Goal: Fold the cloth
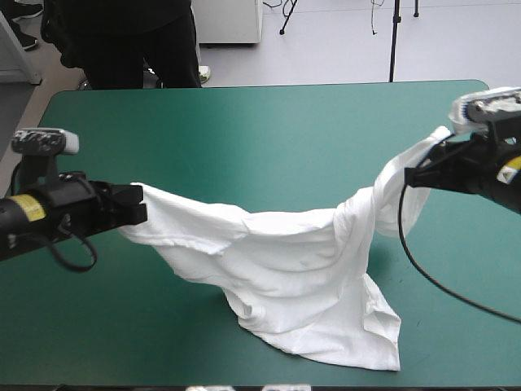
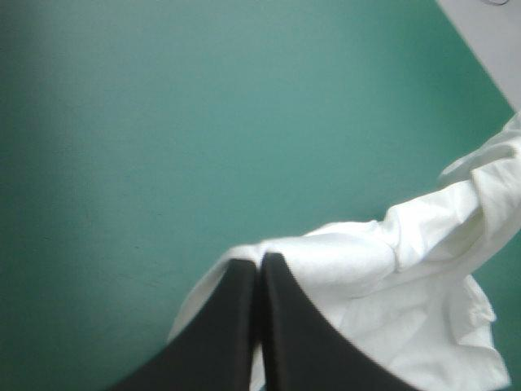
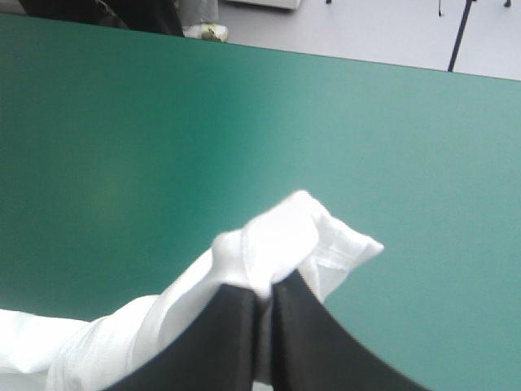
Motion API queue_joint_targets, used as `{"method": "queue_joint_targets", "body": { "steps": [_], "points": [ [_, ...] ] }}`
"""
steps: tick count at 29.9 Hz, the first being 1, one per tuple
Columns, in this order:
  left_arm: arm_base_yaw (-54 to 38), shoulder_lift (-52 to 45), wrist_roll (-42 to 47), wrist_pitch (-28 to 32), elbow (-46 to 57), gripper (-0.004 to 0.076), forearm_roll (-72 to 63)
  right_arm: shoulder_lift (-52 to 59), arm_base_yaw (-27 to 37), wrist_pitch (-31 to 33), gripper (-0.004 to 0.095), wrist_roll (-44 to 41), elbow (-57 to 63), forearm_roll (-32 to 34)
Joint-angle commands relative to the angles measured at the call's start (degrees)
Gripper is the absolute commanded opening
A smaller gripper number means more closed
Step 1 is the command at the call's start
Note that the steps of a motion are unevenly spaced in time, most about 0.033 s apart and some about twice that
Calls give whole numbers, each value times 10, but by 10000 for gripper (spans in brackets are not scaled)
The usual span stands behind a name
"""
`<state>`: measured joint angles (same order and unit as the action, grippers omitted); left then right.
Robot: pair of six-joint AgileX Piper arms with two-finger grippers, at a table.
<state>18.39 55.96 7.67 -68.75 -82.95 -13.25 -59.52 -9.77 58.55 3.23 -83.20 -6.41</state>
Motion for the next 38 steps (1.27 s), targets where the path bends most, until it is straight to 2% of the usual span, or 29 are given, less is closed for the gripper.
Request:
{"method": "queue_joint_targets", "body": {
  "steps": [1, 5, 11, 14, 20, 22, 25, 28, 31, 33, 35, 36, 38],
  "points": [
    [3, 52, 5, 91, 2, -9, 47, -66, -2, -95, -17, 5, -10, 21],
    [3, 131, 5, 154, 2, -9, 118, -145, -2, -145, -17, 5, -12, 30],
    [3, 248, 7, 233, 2, -9, 165, -253, -2, -178, -17, 5, -36, 41],
    [3, 301, 9, 262, 2, -9, 176, -287, -2, -196, -17, 14, -49, 48],
    [3, 378, 18, 284, 2, -9, 179, -340, 0, -206, -4, 16, -64, 64],
    [3, 395, 17, 285, 1, -9, 180, -355, 0, -206, 47, 16, -66, 64],
    [3, 419, 15, 272, -6, -1, 180, -373, 0, -209, 266, 16, -69, 64],
    [3, 430, -2, 254, -17, 91, 180, -379, 0, -218, 572, 16, -71, 64],
    [3, 432, -2, 250, -37, 275, 199, -381, 8, -213, 750, 13, -84, 64],
    [3, 432, -2, 237, -58, 409, 221, -380, 18, -199, 768, 13, -100, 61],
    [3, 432, -2, 193, -93, 519, 245, -371, 29, -172, 767, 14, -121, 61],
    [3, 431, -1, 163, -110, 549, 254, -365, 33, -161, 767, 14, -129, 61],
    [3, 428, -1, 96, -152, 561, 274, -345, 40, -134, 767, 14, -144, 61]
  ]
}}
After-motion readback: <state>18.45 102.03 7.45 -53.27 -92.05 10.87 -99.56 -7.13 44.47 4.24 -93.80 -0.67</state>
